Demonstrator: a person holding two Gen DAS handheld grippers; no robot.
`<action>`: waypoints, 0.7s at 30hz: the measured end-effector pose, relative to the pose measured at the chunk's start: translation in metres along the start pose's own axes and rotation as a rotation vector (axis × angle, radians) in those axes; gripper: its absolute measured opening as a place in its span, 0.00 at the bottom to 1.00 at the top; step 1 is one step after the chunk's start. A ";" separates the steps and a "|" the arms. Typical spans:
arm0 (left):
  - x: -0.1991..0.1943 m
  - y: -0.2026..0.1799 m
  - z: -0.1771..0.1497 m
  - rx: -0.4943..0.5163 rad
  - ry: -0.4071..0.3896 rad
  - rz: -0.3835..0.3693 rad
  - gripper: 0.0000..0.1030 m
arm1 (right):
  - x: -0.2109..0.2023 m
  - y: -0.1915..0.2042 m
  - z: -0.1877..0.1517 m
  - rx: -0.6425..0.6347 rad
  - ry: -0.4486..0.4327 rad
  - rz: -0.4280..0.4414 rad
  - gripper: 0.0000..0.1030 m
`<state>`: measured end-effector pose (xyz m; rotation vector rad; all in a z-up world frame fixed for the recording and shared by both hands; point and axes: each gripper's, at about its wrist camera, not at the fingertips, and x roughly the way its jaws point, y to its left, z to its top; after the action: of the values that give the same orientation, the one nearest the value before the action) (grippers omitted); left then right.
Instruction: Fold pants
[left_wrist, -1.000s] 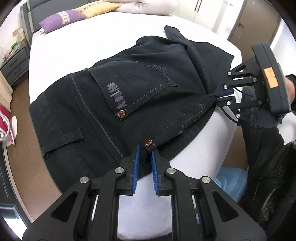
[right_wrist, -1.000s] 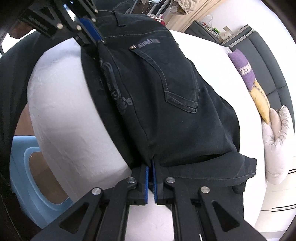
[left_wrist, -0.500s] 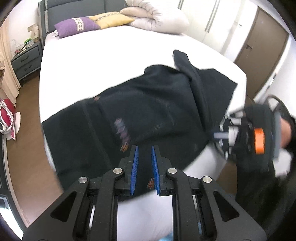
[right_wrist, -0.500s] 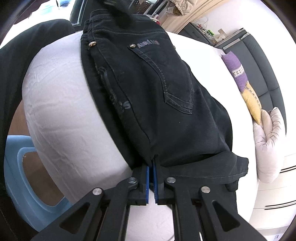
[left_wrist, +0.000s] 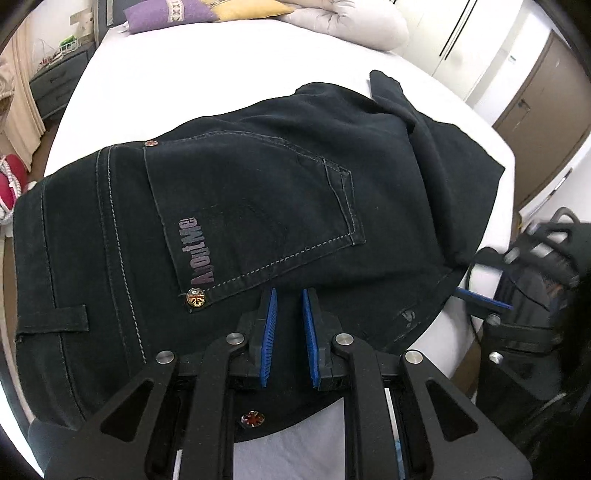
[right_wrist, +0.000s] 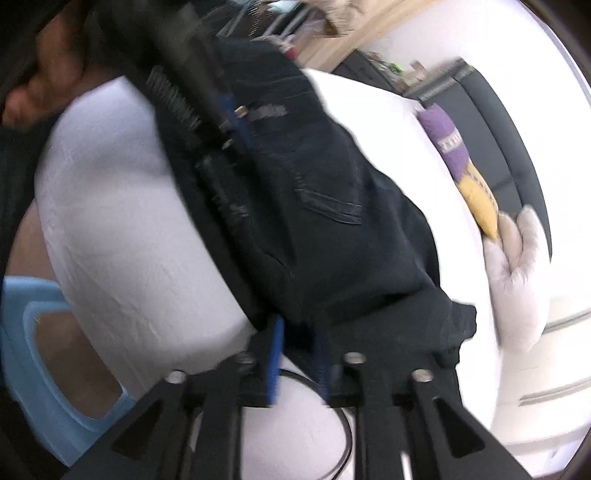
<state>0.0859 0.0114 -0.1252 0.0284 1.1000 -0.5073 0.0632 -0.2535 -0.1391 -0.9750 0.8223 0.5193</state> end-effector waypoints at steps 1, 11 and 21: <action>0.001 -0.001 0.001 -0.002 -0.001 0.005 0.14 | -0.009 -0.014 -0.004 0.072 -0.018 0.059 0.52; -0.001 0.006 -0.003 -0.043 -0.008 -0.011 0.14 | 0.033 -0.255 -0.150 1.419 -0.210 0.539 0.52; 0.001 0.014 -0.001 -0.075 0.005 -0.017 0.14 | 0.160 -0.333 -0.225 1.923 -0.260 0.675 0.52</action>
<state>0.0917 0.0239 -0.1298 -0.0454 1.1247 -0.4808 0.3126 -0.6064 -0.1659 1.1399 0.9481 0.1885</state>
